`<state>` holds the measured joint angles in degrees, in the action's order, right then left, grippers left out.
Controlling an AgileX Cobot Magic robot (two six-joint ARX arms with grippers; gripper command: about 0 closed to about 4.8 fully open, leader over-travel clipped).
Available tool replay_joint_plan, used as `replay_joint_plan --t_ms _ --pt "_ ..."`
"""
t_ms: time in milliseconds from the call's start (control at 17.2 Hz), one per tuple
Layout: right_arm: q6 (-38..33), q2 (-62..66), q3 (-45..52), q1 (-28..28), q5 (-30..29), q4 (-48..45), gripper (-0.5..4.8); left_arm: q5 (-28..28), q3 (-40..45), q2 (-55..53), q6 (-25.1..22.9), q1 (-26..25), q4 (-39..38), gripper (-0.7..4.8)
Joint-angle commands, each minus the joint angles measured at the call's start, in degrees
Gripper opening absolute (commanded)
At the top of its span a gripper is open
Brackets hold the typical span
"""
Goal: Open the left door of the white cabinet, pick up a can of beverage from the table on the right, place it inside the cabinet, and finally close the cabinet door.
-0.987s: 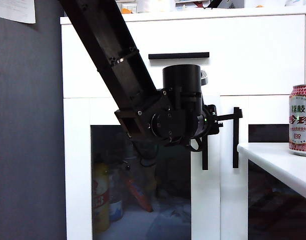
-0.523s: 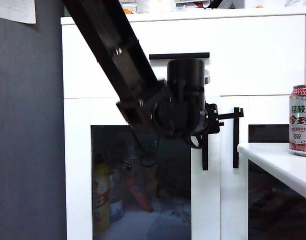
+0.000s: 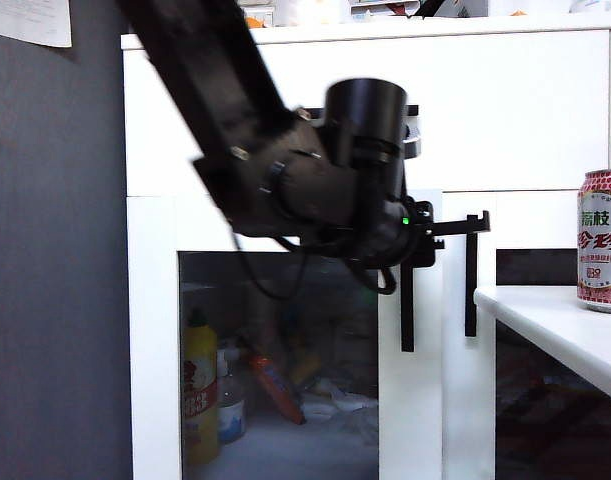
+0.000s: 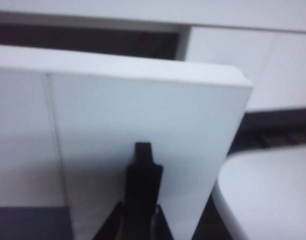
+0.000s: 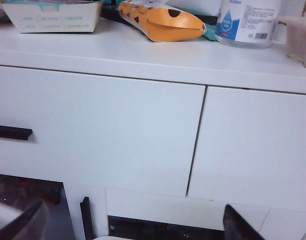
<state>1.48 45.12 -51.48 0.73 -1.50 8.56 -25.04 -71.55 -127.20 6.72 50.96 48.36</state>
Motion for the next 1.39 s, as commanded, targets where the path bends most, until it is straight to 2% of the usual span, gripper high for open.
replay_joint_plan --t_ms 58,348,523,639,813,871,929,987,1045,1278,1394 --pt "-0.2 -0.2 -0.2 0.1 0.0 -0.6 4.79 0.9 7.3 3.1 0.8 0.8 -2.5 -0.05" --pt "-1.6 0.0 -0.2 0.3 -0.2 -0.1 4.79 0.9 21.4 12.8 0.8 0.8 -2.6 -0.05" --pt "-3.0 1.2 0.3 0.3 -6.8 0.5 4.79 0.9 28.5 19.9 0.8 0.8 -2.5 -0.05" --pt "-3.0 3.8 0.8 0.9 -11.7 0.2 4.79 0.9 30.0 21.8 0.8 0.8 -2.6 -0.05" --pt "-2.9 10.7 0.8 6.3 -13.2 -2.9 4.78 0.9 30.2 23.6 0.8 0.8 -2.5 -0.05" --pt "-2.9 13.2 0.7 8.2 -14.2 -5.2 4.31 0.9 30.2 24.0 0.8 0.8 -2.4 -0.05" --pt "-2.9 15.6 0.7 10.4 -13.9 -7.9 3.37 0.9 30.2 24.3 0.8 0.8 -2.6 -0.05" --pt "-1.9 18.9 0.6 12.5 -12.3 -11.0 0.55 0.7 30.2 24.8 0.8 0.7 -2.6 -0.05" --pt "-1.4 20.7 0.6 12.5 -12.7 -12.3 0.02 0.7 30.2 25.3 0.8 0.7 -2.6 -0.05" --pt "-2.2 31.0 0.4 15.5 -19.0 -13.0 -0.02 0.8 30.2 27.2 0.8 0.7 -2.6 -0.05" --pt "-2.6 32.6 0.4 18.8 -19.2 -10.9 -0.02 0.7 30.2 27.6 0.8 0.7 -2.5 -0.05"
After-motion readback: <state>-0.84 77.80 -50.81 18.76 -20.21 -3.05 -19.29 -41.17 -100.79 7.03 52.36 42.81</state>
